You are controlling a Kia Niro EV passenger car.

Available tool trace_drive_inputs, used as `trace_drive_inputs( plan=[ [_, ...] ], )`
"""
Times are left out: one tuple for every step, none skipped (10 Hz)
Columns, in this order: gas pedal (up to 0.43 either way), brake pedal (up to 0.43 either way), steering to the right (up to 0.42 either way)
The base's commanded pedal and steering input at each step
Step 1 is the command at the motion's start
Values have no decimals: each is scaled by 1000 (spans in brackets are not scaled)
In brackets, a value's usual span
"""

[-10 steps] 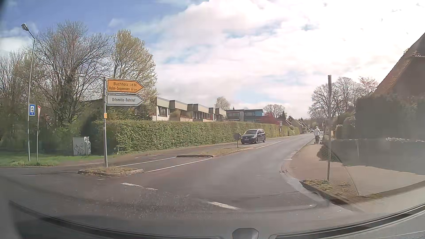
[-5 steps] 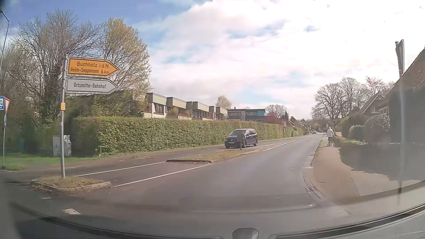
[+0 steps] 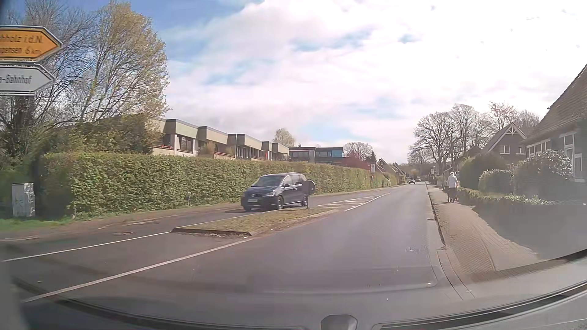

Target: Follow the waypoints while adhering to traffic rules and regulations

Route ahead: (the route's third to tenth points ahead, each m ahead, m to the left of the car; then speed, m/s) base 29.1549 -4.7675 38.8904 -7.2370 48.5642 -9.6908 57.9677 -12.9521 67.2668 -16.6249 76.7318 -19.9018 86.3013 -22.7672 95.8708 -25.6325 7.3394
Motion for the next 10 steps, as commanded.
trace_drive_inputs(
  plan=[
    [220,0,122],
    [240,0,121],
    [248,0,119],
    [248,0,115],
    [248,0,110],
    [248,0,105],
    [248,0,100],
    [240,0,95],
    [240,0,93],
    [240,0,89]
  ],
)
